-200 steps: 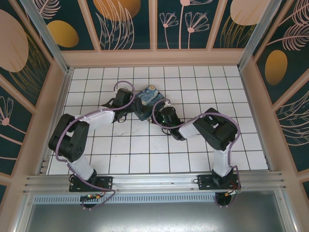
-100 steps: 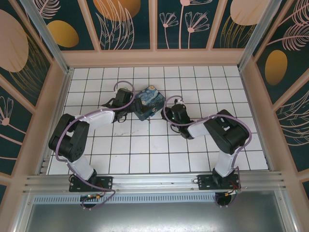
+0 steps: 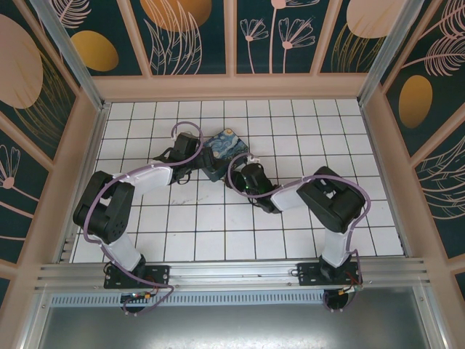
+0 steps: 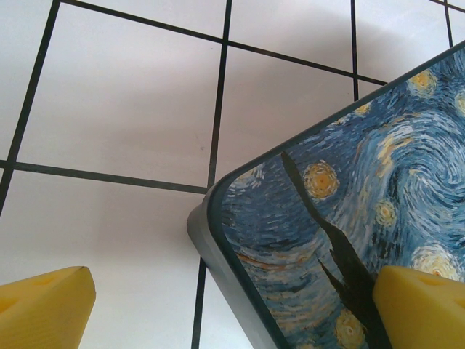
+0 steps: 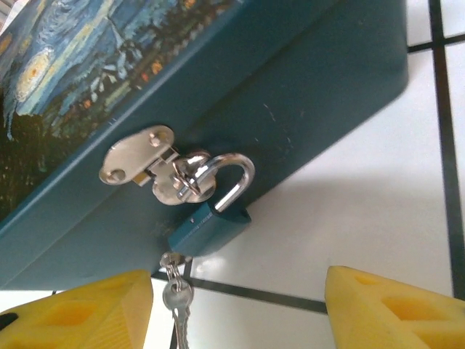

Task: Unlock the padlock with the key

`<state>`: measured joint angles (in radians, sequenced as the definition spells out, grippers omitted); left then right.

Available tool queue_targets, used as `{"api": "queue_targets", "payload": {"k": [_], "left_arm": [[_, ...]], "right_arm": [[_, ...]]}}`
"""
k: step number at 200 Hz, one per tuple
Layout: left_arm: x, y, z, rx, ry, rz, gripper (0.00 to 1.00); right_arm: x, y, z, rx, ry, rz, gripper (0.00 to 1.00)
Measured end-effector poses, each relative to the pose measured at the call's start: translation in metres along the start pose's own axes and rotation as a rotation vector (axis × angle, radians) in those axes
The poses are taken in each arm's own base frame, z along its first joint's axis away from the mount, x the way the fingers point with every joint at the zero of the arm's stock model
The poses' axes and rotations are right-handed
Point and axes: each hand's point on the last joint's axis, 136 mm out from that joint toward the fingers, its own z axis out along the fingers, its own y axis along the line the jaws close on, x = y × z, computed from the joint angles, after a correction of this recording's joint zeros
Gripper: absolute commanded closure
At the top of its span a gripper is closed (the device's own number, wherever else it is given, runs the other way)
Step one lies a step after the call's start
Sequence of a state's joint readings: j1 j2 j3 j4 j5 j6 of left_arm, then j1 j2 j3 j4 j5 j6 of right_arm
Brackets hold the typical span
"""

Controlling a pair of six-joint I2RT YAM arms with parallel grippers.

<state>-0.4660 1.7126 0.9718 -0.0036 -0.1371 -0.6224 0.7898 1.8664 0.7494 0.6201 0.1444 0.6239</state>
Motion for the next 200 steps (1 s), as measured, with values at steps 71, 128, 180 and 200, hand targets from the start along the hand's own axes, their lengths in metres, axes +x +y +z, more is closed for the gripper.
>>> {"api": "queue_targets", "payload": {"k": [71, 128, 180, 200], "left_arm": [[-0.001, -0.001, 0.001, 0.002, -0.004, -0.004, 0.02], [0.000, 0.000, 0.001, 0.001, -0.003, -0.007, 0.01], [-0.001, -0.001, 0.003, 0.005, -0.005, -0.009, 0.02], [-0.001, -0.001, 0.003, 0.005, -0.005, -0.009, 0.02]], "right_arm": [[-0.004, 0.004, 0.020, 0.105, 0.024, -0.085, 0.38], [-0.017, -0.019, 0.023, 0.174, 0.010, -0.040, 0.73], [-0.043, -0.048, 0.024, 0.209, -0.027, 0.050, 1.00], [-0.047, -0.052, 0.025, 0.209, -0.027, 0.065, 1.00]]}}
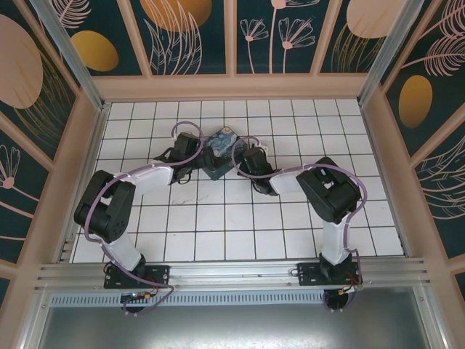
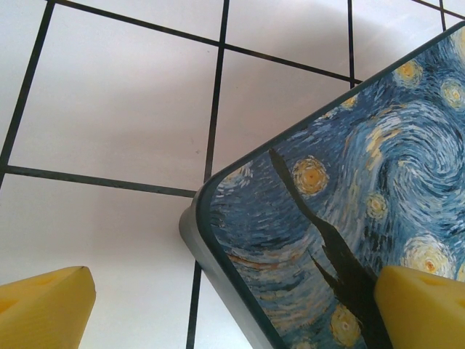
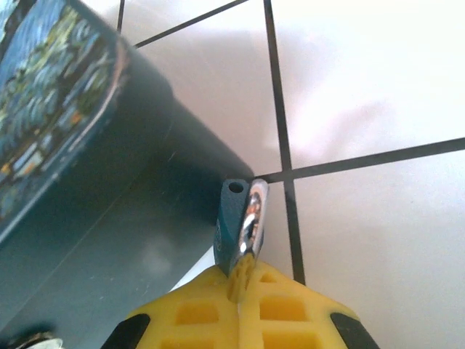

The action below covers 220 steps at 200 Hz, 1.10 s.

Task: Unlock the padlock with the key

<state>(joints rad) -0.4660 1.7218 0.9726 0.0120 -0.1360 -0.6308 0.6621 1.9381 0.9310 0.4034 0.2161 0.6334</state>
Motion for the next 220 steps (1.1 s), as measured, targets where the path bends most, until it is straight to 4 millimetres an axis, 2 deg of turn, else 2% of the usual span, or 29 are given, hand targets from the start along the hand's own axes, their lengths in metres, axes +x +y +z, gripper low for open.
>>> {"api": "queue_targets", "payload": {"k": [25, 43, 82, 89, 99, 105, 116, 137, 152, 177, 198, 220], "left_arm": [[0.000, 0.000, 0.000, 0.001, 0.000, -0.001, 0.02], [-0.001, -0.001, 0.000, 0.001, -0.001, -0.001, 0.02], [0.000, -0.001, -0.001, 0.003, 0.003, -0.001, 0.02], [0.000, -0.002, -0.001, 0.007, 0.008, -0.001, 0.02], [0.002, -0.003, -0.003, 0.016, 0.018, 0.000, 0.01], [0.003, -0.004, -0.004, 0.021, 0.025, 0.001, 0.02], [0.006, -0.005, -0.007, 0.029, 0.042, 0.004, 0.02], [0.013, -0.006, -0.015, 0.035, 0.078, 0.012, 0.01], [0.013, -0.008, -0.023, 0.041, 0.087, 0.013, 0.01], [0.002, -0.013, -0.042, 0.059, 0.066, 0.010, 0.01], [-0.022, -0.020, -0.060, 0.061, 0.011, 0.005, 0.01], [-0.058, -0.020, -0.081, 0.049, -0.088, -0.002, 0.01]], "right_arm": [[-0.004, -0.004, -0.002, 0.002, 0.001, 0.021, 1.00], [-0.007, -0.010, -0.012, 0.006, -0.004, 0.054, 1.00], [-0.001, -0.049, -0.044, 0.041, -0.013, 0.156, 1.00], [0.002, -0.057, -0.049, 0.050, -0.012, 0.176, 0.89], [0.008, -0.068, -0.056, 0.055, -0.007, 0.202, 0.66], [0.012, -0.073, -0.061, 0.057, -0.002, 0.215, 0.57], [0.018, -0.082, -0.070, 0.059, -0.001, 0.243, 0.51], [0.016, -0.086, -0.090, 0.028, -0.022, 0.285, 0.40], [0.006, -0.091, -0.106, 0.011, -0.061, 0.323, 0.30], [-0.026, -0.093, -0.138, -0.027, -0.156, 0.368, 0.13], [-0.061, -0.092, -0.166, -0.037, -0.245, 0.374, 0.06], [-0.104, -0.100, -0.189, 0.028, -0.335, 0.356, 0.05]]}}
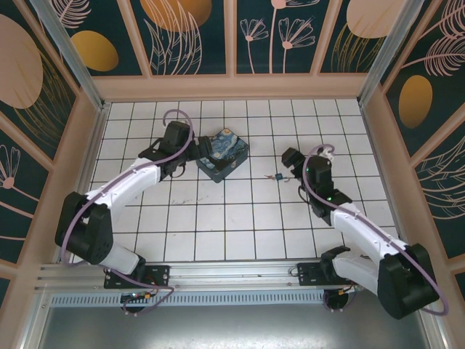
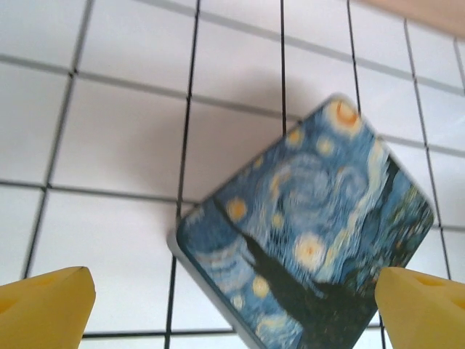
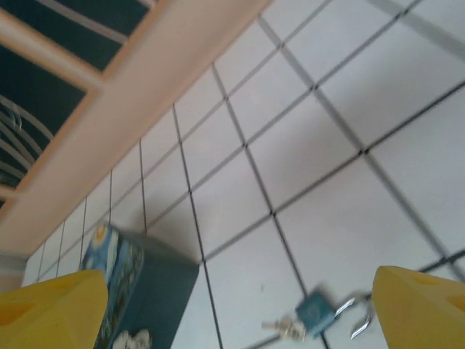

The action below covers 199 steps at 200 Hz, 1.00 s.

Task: Unlock the padlock with the key

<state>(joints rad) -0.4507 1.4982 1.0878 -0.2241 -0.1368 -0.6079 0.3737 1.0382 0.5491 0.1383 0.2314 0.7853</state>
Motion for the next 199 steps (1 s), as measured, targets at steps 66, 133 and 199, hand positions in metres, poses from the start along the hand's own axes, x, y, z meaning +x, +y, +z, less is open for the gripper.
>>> {"api": "queue_targets", "payload": {"k": [66, 133, 199], "left_arm": [[-0.072, 0.067, -0.072, -0.204, -0.441, 0.123, 0.01], [-0.024, 0.170, -0.056, -0.427, -0.520, 0.194, 0.01], [0.004, 0.211, -0.022, -0.444, -0.543, 0.221, 0.01]], "right_arm": [[-0.098, -0.057, -0.003, 0.311, -0.257, -0.255, 0.01], [-0.059, -0.136, 0.016, 0.380, -0.289, -0.464, 0.01], [-0.046, -0.140, 0.029, 0.238, -0.337, -0.527, 0.03]]}}
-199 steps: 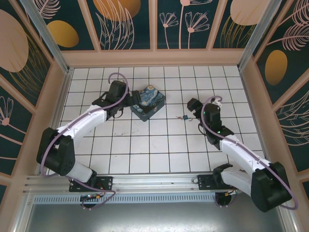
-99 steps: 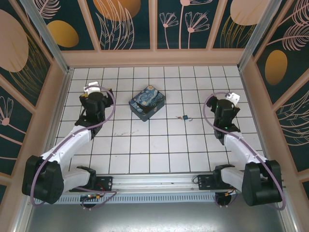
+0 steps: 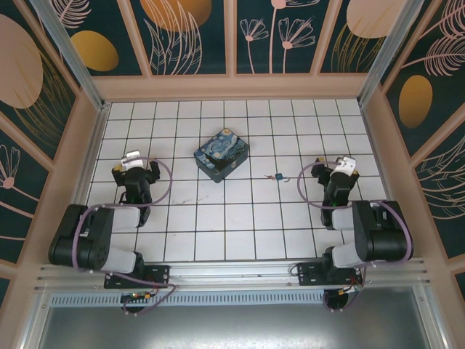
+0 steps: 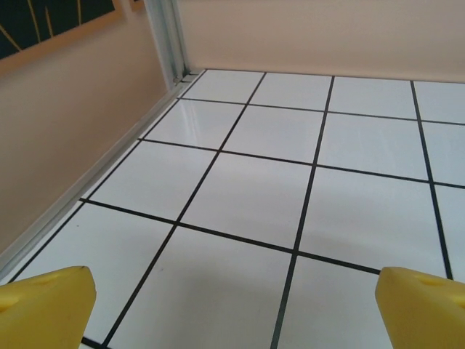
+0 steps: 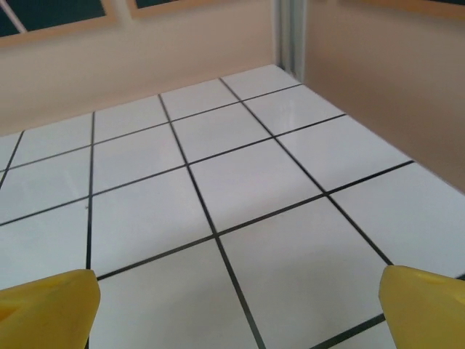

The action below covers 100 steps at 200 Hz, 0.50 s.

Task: Unlock the padlock with the key

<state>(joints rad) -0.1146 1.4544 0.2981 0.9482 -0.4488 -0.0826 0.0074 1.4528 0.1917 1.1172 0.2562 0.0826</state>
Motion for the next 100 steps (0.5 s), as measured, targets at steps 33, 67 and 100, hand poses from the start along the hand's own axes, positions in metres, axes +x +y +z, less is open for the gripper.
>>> {"api": "queue_targets", "payload": {"k": [33, 67, 100], "left_arm": [[-0.007, 0.011, 0.002, 0.039, -0.072, -0.060, 0.01], [-0.010, 0.003, 0.000, 0.101, -0.101, -0.070, 0.01], [-0.017, 0.000, -0.001, 0.122, -0.130, -0.078, 0.01]], "right_arm": [[0.009, 0.016, 0.006, -0.112, 0.014, -0.027, 0.04], [0.000, 0.021, 0.010, -0.160, -0.002, -0.019, 0.01], [-0.002, 0.025, 0.009, -0.154, -0.018, -0.021, 0.01]]}}
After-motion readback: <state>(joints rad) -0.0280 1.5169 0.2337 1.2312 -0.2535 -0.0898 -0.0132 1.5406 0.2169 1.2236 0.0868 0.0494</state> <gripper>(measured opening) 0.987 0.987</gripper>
